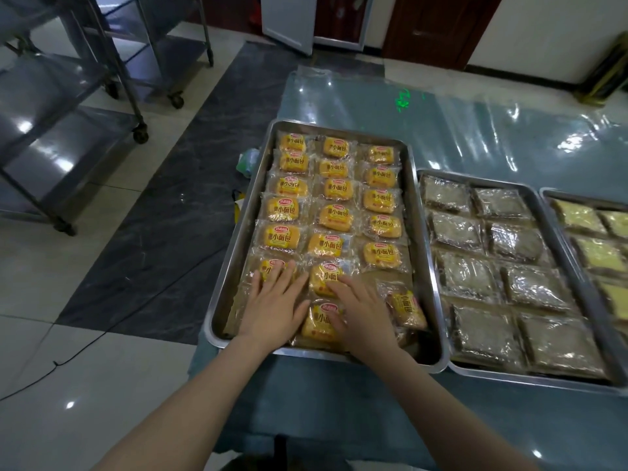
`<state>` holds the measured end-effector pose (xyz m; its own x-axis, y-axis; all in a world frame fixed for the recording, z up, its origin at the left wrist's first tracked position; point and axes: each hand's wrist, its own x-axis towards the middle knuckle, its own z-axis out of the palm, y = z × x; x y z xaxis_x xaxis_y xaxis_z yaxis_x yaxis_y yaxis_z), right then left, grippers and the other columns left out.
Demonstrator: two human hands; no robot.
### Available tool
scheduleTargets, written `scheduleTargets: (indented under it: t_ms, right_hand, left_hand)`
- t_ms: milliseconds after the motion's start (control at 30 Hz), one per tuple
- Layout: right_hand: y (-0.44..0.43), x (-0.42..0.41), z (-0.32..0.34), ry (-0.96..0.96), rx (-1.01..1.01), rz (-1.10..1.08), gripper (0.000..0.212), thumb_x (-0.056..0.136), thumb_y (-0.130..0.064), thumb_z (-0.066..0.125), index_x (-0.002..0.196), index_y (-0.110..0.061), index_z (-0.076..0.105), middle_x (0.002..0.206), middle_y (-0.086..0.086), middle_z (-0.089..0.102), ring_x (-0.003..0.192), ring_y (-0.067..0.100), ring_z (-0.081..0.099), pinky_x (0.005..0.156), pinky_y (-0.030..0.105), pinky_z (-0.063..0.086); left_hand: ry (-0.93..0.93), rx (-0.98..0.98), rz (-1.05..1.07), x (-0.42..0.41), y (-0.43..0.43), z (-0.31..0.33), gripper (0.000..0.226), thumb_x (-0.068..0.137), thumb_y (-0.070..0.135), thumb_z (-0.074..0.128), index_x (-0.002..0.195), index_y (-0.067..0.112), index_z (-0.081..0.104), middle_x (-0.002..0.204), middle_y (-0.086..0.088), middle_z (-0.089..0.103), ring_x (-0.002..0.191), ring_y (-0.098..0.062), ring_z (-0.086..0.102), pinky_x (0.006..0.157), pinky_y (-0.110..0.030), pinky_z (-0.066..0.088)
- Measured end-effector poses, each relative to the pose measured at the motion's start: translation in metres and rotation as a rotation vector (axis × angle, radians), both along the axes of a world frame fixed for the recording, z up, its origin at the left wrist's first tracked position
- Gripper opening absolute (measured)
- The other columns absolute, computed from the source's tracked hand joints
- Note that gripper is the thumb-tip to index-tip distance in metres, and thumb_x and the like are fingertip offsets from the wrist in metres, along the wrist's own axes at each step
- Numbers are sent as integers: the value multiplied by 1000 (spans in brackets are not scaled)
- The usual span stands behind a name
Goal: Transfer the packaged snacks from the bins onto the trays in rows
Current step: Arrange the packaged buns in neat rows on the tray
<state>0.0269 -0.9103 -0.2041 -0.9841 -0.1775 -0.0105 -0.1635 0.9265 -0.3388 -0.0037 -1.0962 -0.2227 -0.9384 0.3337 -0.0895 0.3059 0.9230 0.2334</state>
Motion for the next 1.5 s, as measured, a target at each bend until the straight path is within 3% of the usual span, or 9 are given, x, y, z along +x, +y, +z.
scheduleTargets:
  t_ms: [167, 333, 533, 700, 800, 900, 1167, 1333, 1500]
  right_hand:
    - [-16, -2, -13, -129, 96, 168, 66, 98, -45, 34, 150, -31, -3, 153, -10, -21, 141, 14, -24, 117, 40, -6]
    - [-23, -12, -26, -297, 80, 101, 73, 95, -61, 23, 147, -33, -19, 147, -6, -39, 133, 20, -40, 107, 48, -19]
    - [-21, -15, -25, -368, 110, 162, 75, 93, -63, 25, 148, -33, -16, 145, -4, -42, 132, 24, -40, 109, 54, -15]
    - [-15, -2, -8, -346, -106, 110, 68, 95, -53, 38, 151, -35, 5, 153, -12, -21, 139, 13, -25, 114, 51, -7]
    - [7, 7, 8, -120, -231, -89, 55, 94, -35, 52, 145, -26, 35, 156, -5, 20, 145, 17, 10, 116, 42, 13]
    - [42, 15, 16, 89, -129, -333, 41, 86, -20, 59, 127, -16, 56, 137, 6, 48, 127, 27, 39, 106, 40, 33]
    - [66, 12, 8, -162, -40, -455, 57, 84, -58, 57, 129, -24, 51, 140, -2, 45, 125, 25, 40, 98, 37, 36]
    - [59, 17, -2, -43, -51, -448, 37, 88, -29, 55, 123, -16, 57, 136, 3, 51, 120, 26, 47, 97, 35, 36]
    - [75, 17, 8, 42, -303, -565, 20, 92, -17, 49, 103, -24, 64, 101, -7, 68, 79, 15, 60, 57, 27, 40]
  left_hand:
    - [-70, -43, 60, -4, 1, -6, 57, 95, 52, 13, 148, 36, -4, 154, 6, -18, 138, -18, -28, 106, -47, -21]
    - [-123, -44, 48, -3, 0, -7, 64, 93, 37, 24, 147, 35, -11, 152, 5, -26, 135, -17, -33, 104, -46, -24]
    - [-132, -41, 59, -6, 1, -6, 65, 94, 36, 29, 147, 36, -8, 152, 6, -24, 136, -18, -31, 107, -48, -20]
    - [-107, -2, 63, -5, 0, -3, 62, 95, 34, 32, 148, 35, -1, 155, 6, -16, 139, -17, -25, 108, -45, -17]
    - [-77, 37, 71, -3, 0, 0, 60, 96, 33, 31, 149, 33, 3, 156, 5, -10, 140, -15, -21, 109, -43, -15]
    - [-30, 23, 46, 0, 1, 2, 59, 96, 35, 29, 148, 32, 1, 156, 6, -7, 139, -13, -19, 111, -41, -14]
    - [-84, -12, -170, -14, 61, 4, 58, 93, 52, 16, 146, 39, -4, 152, 3, -19, 139, -21, -22, 108, -41, -16]
    - [-127, -81, -119, -11, 65, -14, 59, 94, 58, 11, 140, 38, -19, 152, -2, -25, 138, -24, -25, 112, -40, -13]
    - [-74, -61, -122, -8, 72, -3, 62, 95, 54, 24, 145, 37, -9, 153, -1, -23, 138, -22, -25, 110, -43, -15]
